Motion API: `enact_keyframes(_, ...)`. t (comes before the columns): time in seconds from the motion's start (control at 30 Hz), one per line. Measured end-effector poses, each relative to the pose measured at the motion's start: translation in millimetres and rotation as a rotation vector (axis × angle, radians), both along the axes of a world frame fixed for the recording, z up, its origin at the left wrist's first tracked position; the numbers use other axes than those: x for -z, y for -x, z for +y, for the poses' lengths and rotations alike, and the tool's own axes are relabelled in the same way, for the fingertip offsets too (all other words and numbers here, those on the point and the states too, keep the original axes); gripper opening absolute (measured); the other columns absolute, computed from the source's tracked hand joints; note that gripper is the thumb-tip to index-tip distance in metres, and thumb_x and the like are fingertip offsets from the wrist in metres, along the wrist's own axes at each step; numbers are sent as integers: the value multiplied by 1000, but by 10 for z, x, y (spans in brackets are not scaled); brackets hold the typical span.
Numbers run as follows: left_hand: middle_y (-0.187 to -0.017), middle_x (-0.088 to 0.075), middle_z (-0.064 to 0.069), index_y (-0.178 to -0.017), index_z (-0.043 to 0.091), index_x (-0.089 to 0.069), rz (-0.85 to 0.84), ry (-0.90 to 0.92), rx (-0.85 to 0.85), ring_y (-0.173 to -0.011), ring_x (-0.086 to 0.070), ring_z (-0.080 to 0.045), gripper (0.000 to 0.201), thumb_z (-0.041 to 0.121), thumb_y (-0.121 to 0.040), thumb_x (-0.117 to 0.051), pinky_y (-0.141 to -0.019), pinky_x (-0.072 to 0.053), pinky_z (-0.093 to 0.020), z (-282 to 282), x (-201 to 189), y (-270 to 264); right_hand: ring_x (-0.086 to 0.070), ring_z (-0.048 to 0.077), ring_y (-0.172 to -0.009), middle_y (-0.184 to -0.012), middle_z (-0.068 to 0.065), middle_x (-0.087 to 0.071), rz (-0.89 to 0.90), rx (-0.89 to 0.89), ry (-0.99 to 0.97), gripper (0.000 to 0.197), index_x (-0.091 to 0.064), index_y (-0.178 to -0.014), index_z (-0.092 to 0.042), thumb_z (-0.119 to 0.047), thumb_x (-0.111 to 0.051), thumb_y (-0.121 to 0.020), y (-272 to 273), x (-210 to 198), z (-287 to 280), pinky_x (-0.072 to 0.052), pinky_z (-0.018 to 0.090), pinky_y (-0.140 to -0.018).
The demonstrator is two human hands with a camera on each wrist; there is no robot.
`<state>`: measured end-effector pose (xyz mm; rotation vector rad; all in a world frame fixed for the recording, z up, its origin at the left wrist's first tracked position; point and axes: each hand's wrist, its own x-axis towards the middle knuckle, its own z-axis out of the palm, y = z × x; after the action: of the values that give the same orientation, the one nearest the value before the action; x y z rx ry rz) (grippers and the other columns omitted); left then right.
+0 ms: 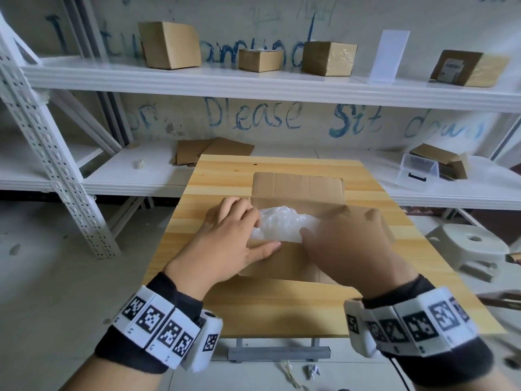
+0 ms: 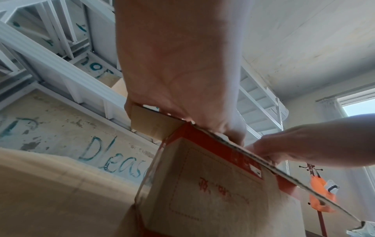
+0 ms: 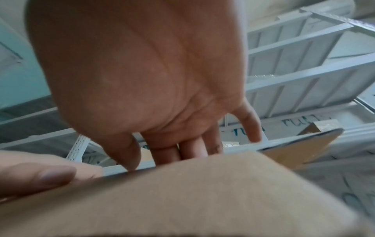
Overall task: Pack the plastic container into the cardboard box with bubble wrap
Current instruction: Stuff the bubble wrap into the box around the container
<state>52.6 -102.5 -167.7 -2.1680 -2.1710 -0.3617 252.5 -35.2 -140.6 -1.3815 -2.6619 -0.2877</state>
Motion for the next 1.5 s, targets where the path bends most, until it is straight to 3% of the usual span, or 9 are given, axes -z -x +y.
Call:
enact_keyframes(0.13,-123,-35,15,-116,28,-46,15,20,-12,-125,-29,-9,65,79,-85,-21,-100,-39,-32,1,17,13,-42,23,-74,-71,-4,-40,-130,69,168,80,-63,-111,-19,-34,10,-82,-23,16,-49,-19,76,-105)
enact_keyframes(0.3,-129,-31,19,-131,32,-39,-131,19,17,-122,-32,-5,60,74,-88,-34,-91,-46,-30,-16,7,34,-59,20,-76,-64,-5,-53,109,97,130,57,-44,-59,-20,-54,-21,-99,-122,50,65,-26,62,-111)
enact_keyframes(0.47,-152,-6,13,-148,29,-18,-246,15,-113,-145,-18,-15,86,78,-82,-44,-108,-38,-40,-61,-25,43,-45,37,-119,-116,13,-53,204,256,115,40,-58,-106,-14,-43,-36,-90,-247,30,98,-42,54,-100)
enact_keyframes(0.7,-155,-14,17,-151,35,-15,-257,25,-186,-132,-43,-14,93,82,-78,-48,-89,-40,-33,-69,-41,98,-51,32,-91,-107,15,-53,756,437,500,45,-36,-118,-6,-26,-64,-89,-486,117,206,-41,36,-69)
enact_keyframes(0.87,-136,-44,8,-131,25,-42,-450,-265,-235,-112,-53,-16,45,35,-92,-63,-79,-41,-28,-11,-17,175,-49,15,-90,-111,1,-46,1024,344,412,86,-23,-152,-14,-10,-72,-81,-533,134,211,-37,16,-57)
enact_keyframes(1.0,-127,-47,9,-124,25,-41,-519,-400,-215,-76,-53,-9,44,13,-89,-65,-64,-39,-20,9,-30,138,-49,-4,-79,-111,-2,-50,1080,269,419,87,-27,-150,-18,-10,-77,-78,-472,180,196,-42,10,-53)
enact_keyframes(1.1,-129,-41,11,-129,25,-28,-577,-415,-179,-70,-47,-8,56,4,-88,-60,-66,-43,-21,19,-9,89,-58,2,-87,-117,1,-56,1109,246,463,87,-29,-149,-20,-10,-78,-78,-407,251,213,-43,11,-60)
enact_keyframes(1.37,-130,-42,29,-132,36,-24,-695,-370,-98,-96,-52,19,60,15,-91,-63,-80,-47,-19,36,64,145,-64,12,-92,-107,0,-62,1230,248,439,79,-36,-144,-19,-14,-78,-78,-324,339,262,-58,39,-79)
enact_keyframes(1.5,-133,-51,28,-124,39,-42,-780,-338,-78,-118,-57,7,47,21,-90,-67,-92,-52,-27,13,68,186,-64,15,-71,-81,-4,-68,1293,163,425,21,-66,-102,-16,-7,-60,-84,-286,336,312,-51,33,-61)
